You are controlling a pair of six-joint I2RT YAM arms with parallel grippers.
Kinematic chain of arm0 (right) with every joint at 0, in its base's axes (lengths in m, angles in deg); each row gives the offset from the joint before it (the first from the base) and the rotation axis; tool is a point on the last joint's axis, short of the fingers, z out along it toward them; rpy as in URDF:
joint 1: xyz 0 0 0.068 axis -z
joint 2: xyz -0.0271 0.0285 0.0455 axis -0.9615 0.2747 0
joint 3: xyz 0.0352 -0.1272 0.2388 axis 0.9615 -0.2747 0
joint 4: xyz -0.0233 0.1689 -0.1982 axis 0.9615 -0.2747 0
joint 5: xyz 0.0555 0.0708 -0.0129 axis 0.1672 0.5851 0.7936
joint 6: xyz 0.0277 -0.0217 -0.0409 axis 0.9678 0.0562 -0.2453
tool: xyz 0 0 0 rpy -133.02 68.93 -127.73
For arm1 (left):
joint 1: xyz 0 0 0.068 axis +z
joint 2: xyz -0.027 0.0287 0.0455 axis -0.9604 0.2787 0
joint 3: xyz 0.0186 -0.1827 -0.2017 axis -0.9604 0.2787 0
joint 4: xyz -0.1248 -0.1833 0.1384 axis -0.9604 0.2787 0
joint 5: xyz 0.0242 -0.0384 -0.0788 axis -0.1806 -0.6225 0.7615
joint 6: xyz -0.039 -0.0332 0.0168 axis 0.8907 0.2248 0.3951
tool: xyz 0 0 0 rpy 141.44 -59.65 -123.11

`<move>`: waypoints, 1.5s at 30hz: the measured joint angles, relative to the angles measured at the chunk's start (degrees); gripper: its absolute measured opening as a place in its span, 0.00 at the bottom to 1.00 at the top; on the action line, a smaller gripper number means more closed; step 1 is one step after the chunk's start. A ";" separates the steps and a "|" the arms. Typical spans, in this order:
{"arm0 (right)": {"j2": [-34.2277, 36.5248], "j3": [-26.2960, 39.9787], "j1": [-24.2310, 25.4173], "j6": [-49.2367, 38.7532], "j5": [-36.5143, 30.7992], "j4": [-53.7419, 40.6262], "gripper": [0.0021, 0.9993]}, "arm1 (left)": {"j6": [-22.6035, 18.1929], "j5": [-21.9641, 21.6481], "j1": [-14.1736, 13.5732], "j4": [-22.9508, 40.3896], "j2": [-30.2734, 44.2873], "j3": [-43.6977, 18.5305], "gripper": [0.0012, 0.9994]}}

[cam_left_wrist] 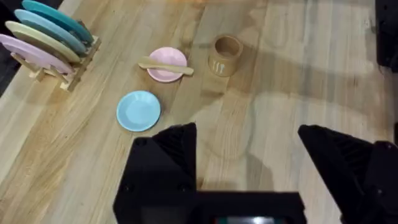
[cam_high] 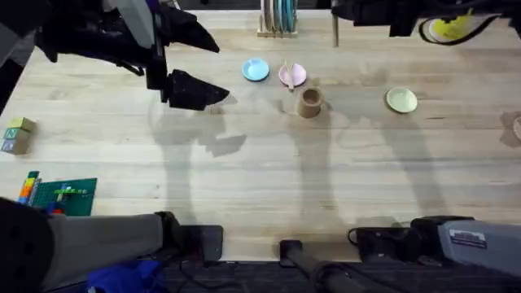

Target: Pick up a utensil and set it on the pink plate, then put the other utensil in the container.

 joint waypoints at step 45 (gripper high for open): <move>10.38 -24.44 7.76 -17.69 32.96 35.87 0.03 | 0.00 0.00 0.00 0.00 0.00 0.00 1.00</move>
